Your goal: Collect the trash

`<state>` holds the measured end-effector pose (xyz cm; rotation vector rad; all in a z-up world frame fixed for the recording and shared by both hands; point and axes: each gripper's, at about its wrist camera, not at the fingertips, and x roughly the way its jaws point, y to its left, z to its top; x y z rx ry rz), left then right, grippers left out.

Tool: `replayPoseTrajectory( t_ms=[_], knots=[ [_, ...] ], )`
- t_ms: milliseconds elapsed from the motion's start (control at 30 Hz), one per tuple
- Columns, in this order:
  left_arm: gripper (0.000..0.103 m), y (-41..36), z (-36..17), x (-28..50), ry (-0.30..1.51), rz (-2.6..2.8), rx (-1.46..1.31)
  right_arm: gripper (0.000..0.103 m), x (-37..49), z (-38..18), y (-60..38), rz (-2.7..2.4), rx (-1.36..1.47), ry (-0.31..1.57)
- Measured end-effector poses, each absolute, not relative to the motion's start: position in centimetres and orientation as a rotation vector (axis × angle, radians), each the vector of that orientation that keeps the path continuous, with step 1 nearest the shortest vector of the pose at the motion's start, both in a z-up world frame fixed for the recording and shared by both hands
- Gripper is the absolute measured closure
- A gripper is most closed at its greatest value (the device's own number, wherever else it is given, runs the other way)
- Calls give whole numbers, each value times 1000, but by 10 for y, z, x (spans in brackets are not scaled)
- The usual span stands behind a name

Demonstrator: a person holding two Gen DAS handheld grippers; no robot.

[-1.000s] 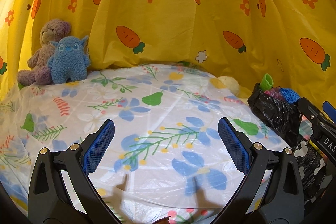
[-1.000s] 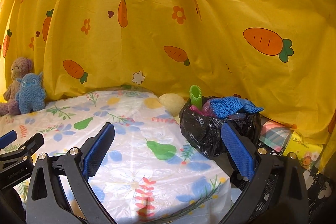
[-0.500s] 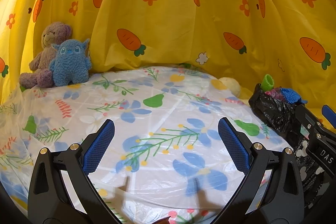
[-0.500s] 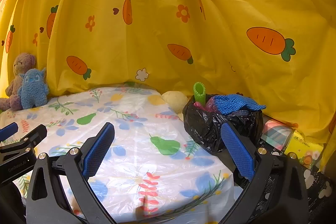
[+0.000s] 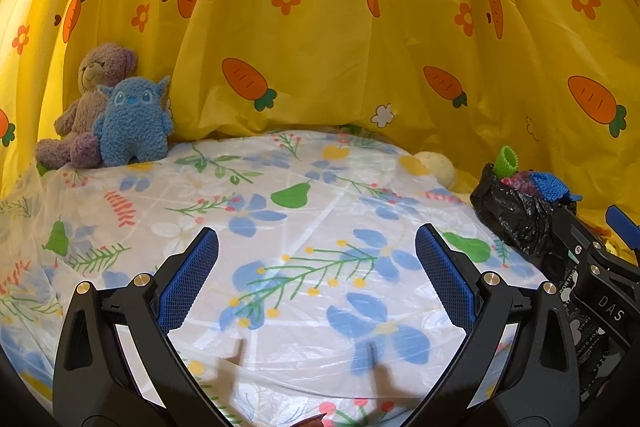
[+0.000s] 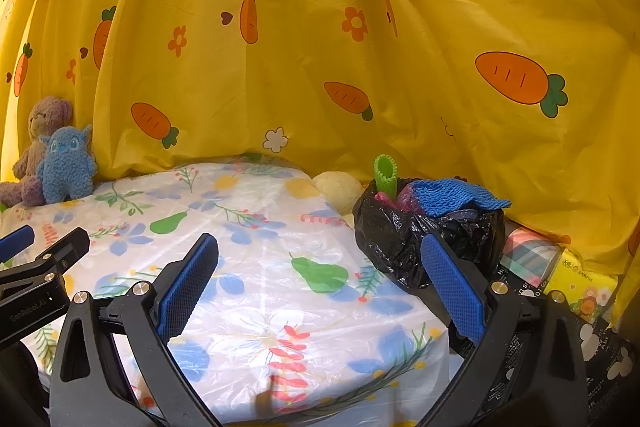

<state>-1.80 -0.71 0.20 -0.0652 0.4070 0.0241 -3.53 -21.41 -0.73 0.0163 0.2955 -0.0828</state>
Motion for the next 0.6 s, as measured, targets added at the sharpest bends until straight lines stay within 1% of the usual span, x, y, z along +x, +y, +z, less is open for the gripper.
replayPoseTrajectory(
  t_ms=[600],
  knots=[
    [6,-11,4,-16,401,3,-62,6,-35,-7,-215,-85,16,293]
  ],
)
